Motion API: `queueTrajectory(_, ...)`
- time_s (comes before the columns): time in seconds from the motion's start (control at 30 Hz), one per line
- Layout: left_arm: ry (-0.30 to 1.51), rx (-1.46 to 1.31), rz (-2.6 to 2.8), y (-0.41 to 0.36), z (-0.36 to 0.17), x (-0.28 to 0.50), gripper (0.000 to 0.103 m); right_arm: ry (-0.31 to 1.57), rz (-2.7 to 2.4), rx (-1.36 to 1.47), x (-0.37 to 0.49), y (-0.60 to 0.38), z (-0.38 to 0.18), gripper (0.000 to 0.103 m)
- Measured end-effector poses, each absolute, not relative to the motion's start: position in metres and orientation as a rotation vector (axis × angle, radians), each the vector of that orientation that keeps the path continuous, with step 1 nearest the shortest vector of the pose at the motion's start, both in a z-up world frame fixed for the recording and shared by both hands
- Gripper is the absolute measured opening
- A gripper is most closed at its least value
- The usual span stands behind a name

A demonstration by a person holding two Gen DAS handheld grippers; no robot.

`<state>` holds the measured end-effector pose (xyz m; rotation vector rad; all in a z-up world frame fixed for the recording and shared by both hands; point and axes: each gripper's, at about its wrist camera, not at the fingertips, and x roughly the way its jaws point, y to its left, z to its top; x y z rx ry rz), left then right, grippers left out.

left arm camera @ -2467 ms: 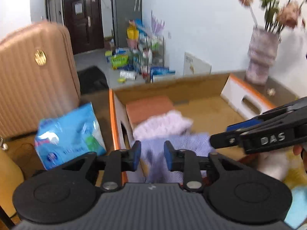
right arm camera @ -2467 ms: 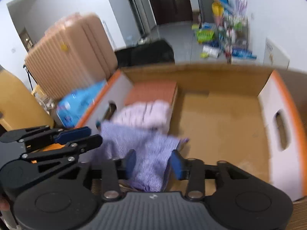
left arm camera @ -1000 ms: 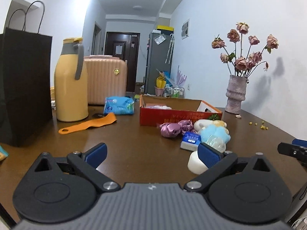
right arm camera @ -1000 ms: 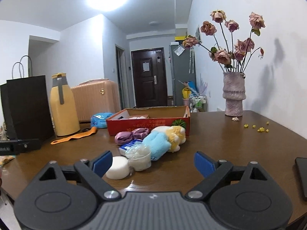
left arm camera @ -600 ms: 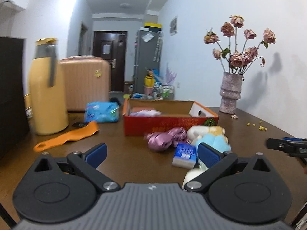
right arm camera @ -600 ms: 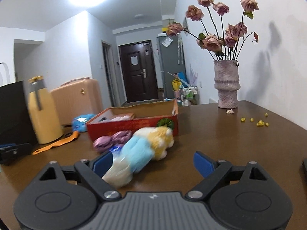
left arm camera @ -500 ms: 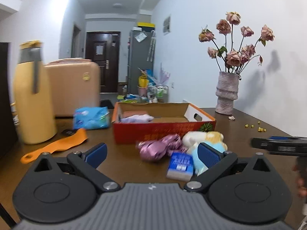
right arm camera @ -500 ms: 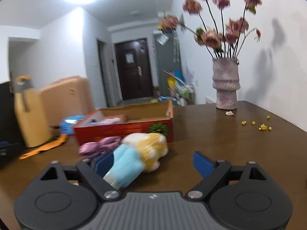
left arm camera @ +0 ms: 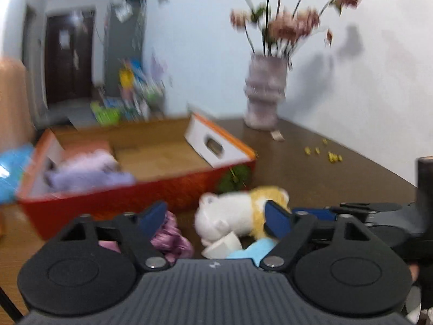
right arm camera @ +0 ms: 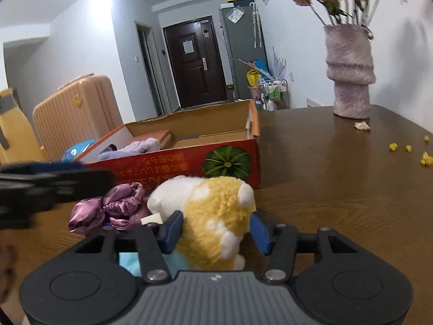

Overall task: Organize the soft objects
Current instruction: 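Close both grippers on the white-and-yellow plush toy and lift it, then carry the plush toy into the box and open both grippers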

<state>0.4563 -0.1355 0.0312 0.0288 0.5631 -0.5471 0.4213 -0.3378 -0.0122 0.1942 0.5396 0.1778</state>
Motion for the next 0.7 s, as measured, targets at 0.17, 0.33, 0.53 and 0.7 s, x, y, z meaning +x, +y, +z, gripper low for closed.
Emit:
queueTrajectory(0.17, 0.682, 0.002, -0.602, -0.156, 0.006, 0.494, 0.062, 0.526, 0.177, 0.217, 0.42, -0.357, -0.015, 0.042)
queueTrajectory(0.33, 0.748, -0.049, -0.665, -0.162, -0.008, 0.513, 0.058, 0.526, 0.179, 0.244, 0.417, -0.362, -0.015, 0.044)
queueTrajectory(0.53, 0.765, -0.09, -0.713, -0.16, -0.009, 0.519, 0.046, 0.511, 0.189, 0.249, 0.41, -0.364, -0.018, 0.039)
queueTrajectory(0.7, 0.705, -0.063, -0.72, -0.161, 0.01, 0.503, 0.043, 0.484, 0.201, 0.272, 0.4, -0.369, -0.004, 0.034)
